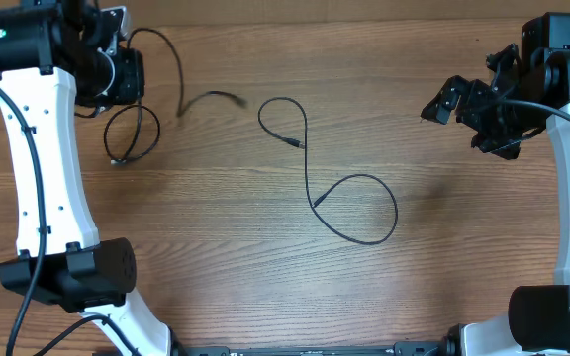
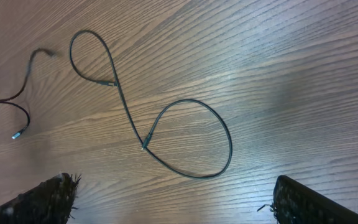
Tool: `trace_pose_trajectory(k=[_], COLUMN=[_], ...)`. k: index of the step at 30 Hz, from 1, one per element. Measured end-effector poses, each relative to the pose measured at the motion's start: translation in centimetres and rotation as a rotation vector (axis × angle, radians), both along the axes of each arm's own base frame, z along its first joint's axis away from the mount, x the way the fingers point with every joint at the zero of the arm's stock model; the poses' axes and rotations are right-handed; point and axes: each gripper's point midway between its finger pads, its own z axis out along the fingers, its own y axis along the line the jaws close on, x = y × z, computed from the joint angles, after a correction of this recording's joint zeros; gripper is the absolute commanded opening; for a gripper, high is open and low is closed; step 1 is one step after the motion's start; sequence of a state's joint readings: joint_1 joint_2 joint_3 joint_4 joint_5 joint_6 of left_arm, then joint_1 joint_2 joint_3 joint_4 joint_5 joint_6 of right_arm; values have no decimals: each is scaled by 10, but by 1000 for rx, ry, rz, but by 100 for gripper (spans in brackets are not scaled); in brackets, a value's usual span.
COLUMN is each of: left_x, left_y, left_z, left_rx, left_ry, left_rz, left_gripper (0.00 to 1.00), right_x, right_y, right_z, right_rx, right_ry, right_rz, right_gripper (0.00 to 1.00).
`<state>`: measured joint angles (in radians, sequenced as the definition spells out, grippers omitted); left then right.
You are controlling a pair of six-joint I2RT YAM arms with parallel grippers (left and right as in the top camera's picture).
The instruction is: Untangle cables
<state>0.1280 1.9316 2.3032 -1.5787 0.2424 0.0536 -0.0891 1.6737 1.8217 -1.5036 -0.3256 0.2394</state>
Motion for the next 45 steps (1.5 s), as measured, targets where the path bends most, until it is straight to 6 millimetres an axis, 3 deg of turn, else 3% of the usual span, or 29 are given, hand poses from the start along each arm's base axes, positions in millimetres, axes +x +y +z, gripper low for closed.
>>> trace_pose_trajectory(k=[7,13,16,24,32,40,45], left_x=[-4,0,2,-5,-13,-14,-11], left_y=[28,77,113,196,267,315,327], left_z=[-38,-67,-78,-89,-84,-71,-74], left_rx=[69,209,267,376,441,480,492], left_ry=[89,122,113,80,-9,-127,-165], left_rz=[32,156,250,454,625,733,755], left_gripper=[4,4,4,4,4,4,6], right_x=[0,0,0,0,0,0,0], right_y=[0,0,0,0,0,0,0], right_z=[0,0,0,0,0,0,0], right_rx=[0,0,0,0,0,0,0], right_ry=[0,1,0,0,0,0,0], right_rz=[0,0,0,0,0,0,0], right_gripper=[100,100,100,100,100,100,100])
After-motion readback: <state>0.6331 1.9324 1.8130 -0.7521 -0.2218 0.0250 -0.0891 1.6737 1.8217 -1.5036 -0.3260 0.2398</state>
